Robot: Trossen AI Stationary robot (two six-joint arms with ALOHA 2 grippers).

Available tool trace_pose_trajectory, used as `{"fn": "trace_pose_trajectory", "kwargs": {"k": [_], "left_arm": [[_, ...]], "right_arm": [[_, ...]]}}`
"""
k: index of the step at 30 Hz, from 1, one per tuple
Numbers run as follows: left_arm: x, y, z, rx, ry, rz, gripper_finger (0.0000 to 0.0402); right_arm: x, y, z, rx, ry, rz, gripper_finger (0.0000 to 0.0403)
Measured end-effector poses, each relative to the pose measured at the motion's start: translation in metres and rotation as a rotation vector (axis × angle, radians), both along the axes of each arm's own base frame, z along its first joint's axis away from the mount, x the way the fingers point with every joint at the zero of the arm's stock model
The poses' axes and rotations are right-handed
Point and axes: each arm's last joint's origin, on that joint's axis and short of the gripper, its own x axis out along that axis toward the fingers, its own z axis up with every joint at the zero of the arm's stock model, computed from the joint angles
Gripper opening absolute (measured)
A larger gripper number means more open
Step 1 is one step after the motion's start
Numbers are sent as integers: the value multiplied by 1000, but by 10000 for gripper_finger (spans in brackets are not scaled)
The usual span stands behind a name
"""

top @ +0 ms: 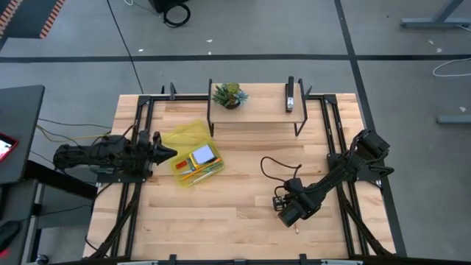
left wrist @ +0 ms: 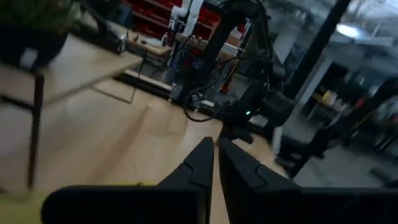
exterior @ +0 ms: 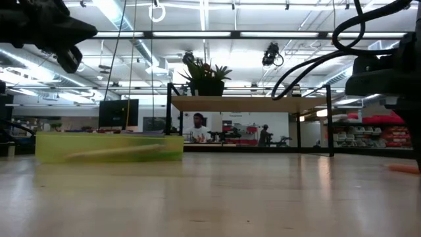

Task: Pack school essentials
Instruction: Put the orange pencil into the yellow supply box

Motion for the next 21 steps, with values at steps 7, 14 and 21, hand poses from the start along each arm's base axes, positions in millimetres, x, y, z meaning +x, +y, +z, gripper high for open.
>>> {"fn": "trace_pose_trajectory", "kwargs": {"k": [7,14,21], "left_arm": [[0,-2,-7,198,74,-61,42],[-1,-2,-15,324,149,-95,33],[3,-8,-24,349,111,-263,34]], "right_arm": [[0,0,0,-8,14,95,38],[1,0,3,-20,18,213,37],[4,-2,4,-28,12,299,37]]}}
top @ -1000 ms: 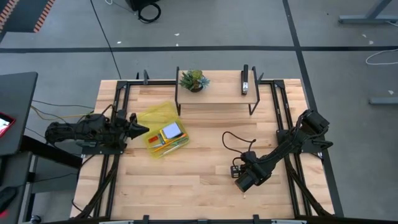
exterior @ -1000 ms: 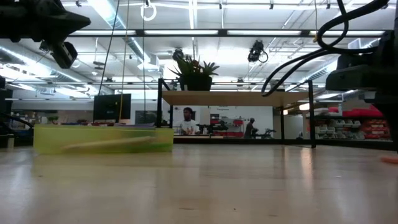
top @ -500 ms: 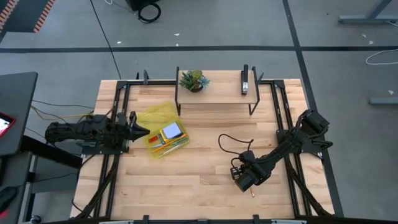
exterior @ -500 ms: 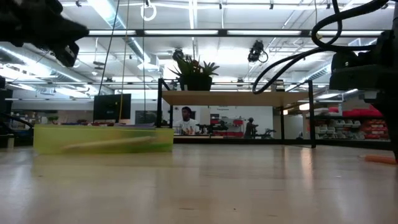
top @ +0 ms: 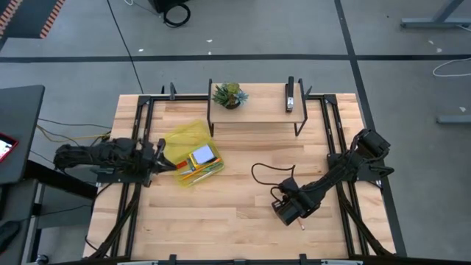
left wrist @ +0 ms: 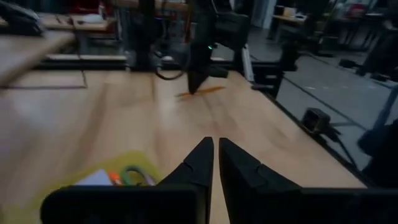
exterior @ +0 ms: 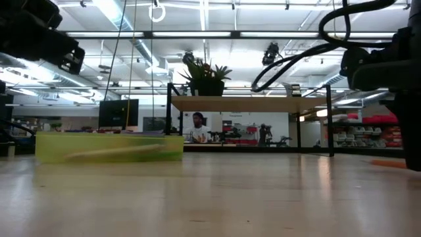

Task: Pack school essentials
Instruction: Put the orange pencil into the yellow supply box

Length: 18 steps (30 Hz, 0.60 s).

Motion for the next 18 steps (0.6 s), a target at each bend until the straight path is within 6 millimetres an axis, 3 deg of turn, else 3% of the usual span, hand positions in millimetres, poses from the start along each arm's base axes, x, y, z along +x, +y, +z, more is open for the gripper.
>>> {"fn": "trace_pose_trajectory", "kwargs": {"k": [4,18], "left_arm": [[6,-2,-13,-48,-8,-29,40],[7,-12,-16,-40,-69,-126,33]], "right_arm": [[4,-4,0,-1,3,52,37],[34,-19,17,-46,-23,352,37]]}}
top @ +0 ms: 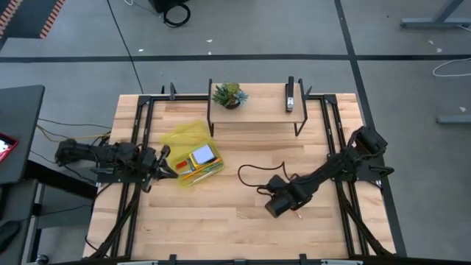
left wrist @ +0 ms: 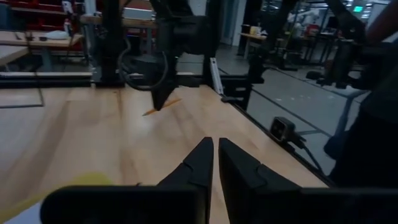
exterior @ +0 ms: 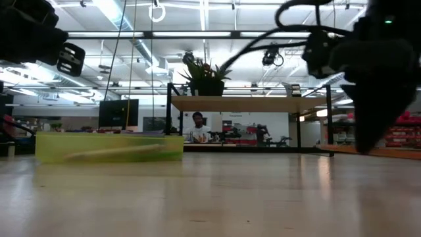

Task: Pack school essentials
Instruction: Put the orange pencil into the yellow supply box

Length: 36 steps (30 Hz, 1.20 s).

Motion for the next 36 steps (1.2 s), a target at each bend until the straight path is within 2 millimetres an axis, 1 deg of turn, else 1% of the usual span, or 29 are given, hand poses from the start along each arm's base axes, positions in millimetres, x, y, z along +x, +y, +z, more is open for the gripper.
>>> {"fn": "trace_pose_trajectory", "kwargs": {"k": [5,10,13,16,19,22,28,31,36], "left_arm": [[-1,-5,0,-17,6,-52,40],[-3,-11,0,-42,14,-118,34],[-4,-12,0,-44,12,-136,29],[-4,-13,0,-41,15,-140,28],[-4,-12,-2,-36,26,-131,33],[-3,-11,-2,-30,31,-85,39],[0,-11,-7,6,71,-33,36],[2,-12,-9,42,88,-56,31],[3,-17,-9,134,52,-123,24]], "right_arm": [[16,-10,6,-18,-35,165,37],[35,-23,19,-39,-76,274,37],[48,-33,27,-50,-133,321,37],[64,-43,36,-68,-226,367,37],[79,-56,45,-93,-320,397,37],[92,-70,53,-114,-405,412,37],[110,-96,66,-139,-584,431,37],[117,-105,72,-187,-657,461,37],[125,-119,82,-283,-757,499,37]]}}
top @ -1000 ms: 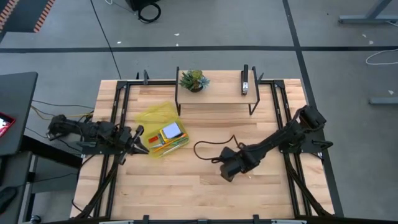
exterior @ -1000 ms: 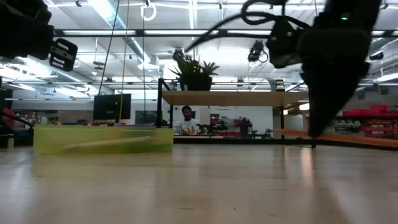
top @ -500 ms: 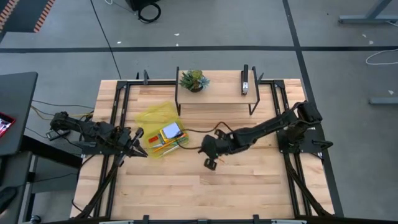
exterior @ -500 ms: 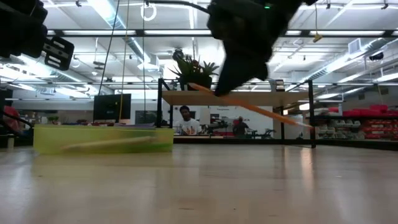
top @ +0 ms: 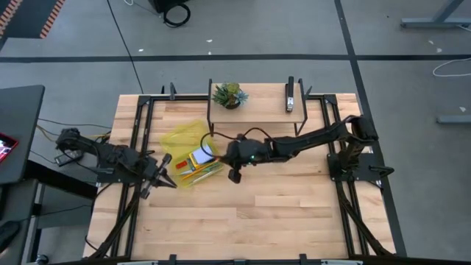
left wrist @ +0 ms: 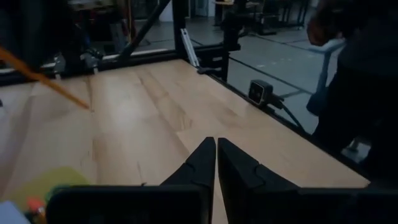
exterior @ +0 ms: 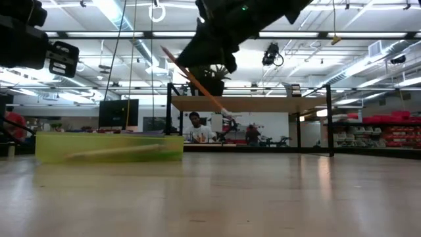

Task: Pack school essentials
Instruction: Put the orange pencil into the yellow supply box

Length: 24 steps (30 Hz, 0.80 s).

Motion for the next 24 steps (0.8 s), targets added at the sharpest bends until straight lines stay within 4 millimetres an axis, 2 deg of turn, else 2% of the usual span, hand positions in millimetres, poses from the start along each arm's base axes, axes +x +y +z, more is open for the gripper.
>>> {"fn": "trace_pose_trajectory", "kwargs": {"k": [4,8,15,19,24], "left_arm": [[0,-2,0,29,-13,-19,26],[1,0,-1,46,-17,55,34],[1,2,-1,-28,19,115,39],[1,2,-1,-24,16,117,33],[2,2,-1,-25,13,122,28]], "right_arm": [[4,-11,7,-39,-75,-5,37],[7,-20,13,-59,-143,-18,37],[10,-28,21,-85,-220,-30,37],[15,-31,14,-97,-228,-12,37],[34,-29,-5,-126,-216,30,37]]}}
